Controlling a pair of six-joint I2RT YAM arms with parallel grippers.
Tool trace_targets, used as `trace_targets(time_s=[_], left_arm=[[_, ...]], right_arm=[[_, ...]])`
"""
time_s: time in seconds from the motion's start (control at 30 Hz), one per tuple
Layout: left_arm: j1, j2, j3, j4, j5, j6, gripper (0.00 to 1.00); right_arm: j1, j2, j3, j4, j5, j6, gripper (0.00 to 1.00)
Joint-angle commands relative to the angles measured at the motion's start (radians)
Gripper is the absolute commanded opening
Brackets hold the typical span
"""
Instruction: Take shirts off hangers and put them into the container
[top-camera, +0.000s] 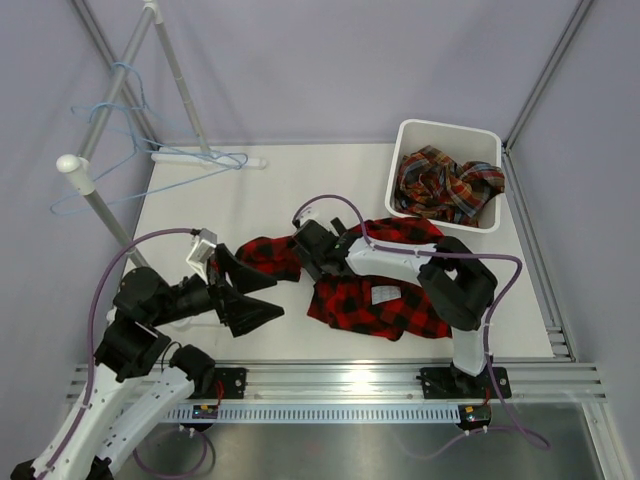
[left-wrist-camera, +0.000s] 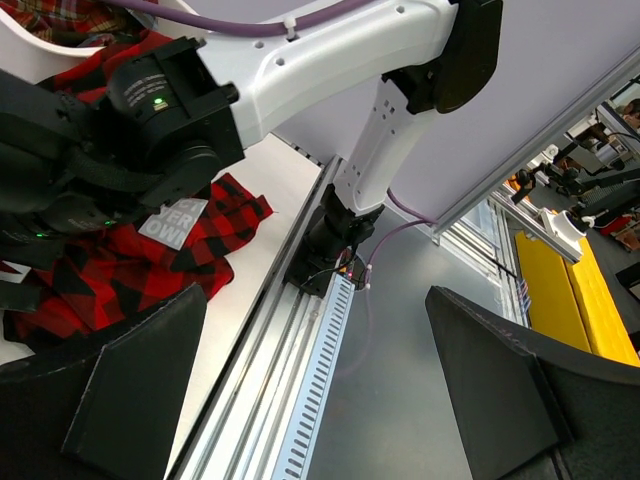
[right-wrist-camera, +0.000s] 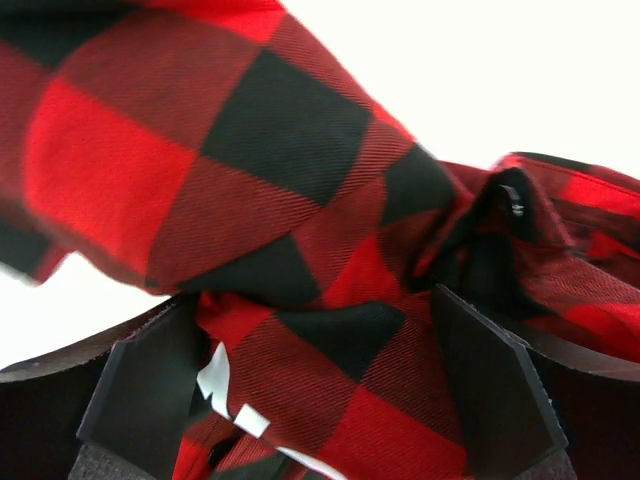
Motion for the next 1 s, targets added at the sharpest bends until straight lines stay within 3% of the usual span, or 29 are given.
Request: trace_targets(time_s=[0.0, 0.03, 0.1, 0.13, 0.23, 0.37, 0.57, 0.67, 0.8, 0.97], left_arm=[[0.000, -0.018, -0.013, 0.055, 0.035, -0.010, 0.99], [-0.001, -0.020, -0.016, 0.058, 0.037, -0.011, 0.99], [-0.001, -0.020, -0.019, 0.053, 0.038, -0.011, 0.99], [0.000, -0.021, -0.021, 0.050, 0.037, -0.011, 0.99], [-0.001, -0.031, -0.024, 0.047, 0.035, -0.011, 0.99], [-0.001, -0.041, -0.024, 0.043, 0.034, -0.017, 0.99], [0.000, -0.073, -0.042, 0.066, 0.044, -0.045, 0.99], [0.000, -0.086, -0.061, 0.076, 0.052, -0.064, 0.99], [-0.001, -0.106, -0.068, 0.078, 0.061, -0.067, 0.99], [-0.001, -0.116, -0.102, 0.101, 0.086, -0.082, 0.99]], right_arm=[[0.006, 0.065, 0.056, -0.050, 0.291, 0.055, 0.99], [0.005, 0.071, 0.057, -0.038, 0.316, 0.058, 0.96], [0.005, 0.086, 0.059, -0.006, 0.394, 0.058, 0.23], [0.005, 0.088, 0.065, -0.003, 0.416, 0.062, 0.00], [0.014, 0.033, 0.050, 0.089, 0.442, 0.018, 0.00], [0.014, -0.180, 0.080, 0.213, 0.402, -0.139, 0.00], [0.014, -0.433, 0.321, 0.546, 0.214, -0.575, 0.00], [0.014, -0.516, 0.407, 0.721, 0.031, -0.761, 0.00], [0.012, -0.530, 0.566, 0.762, -0.153, -0.948, 0.00], [0.000, -0.518, 0.586, 0.945, -0.237, -1.134, 0.00]])
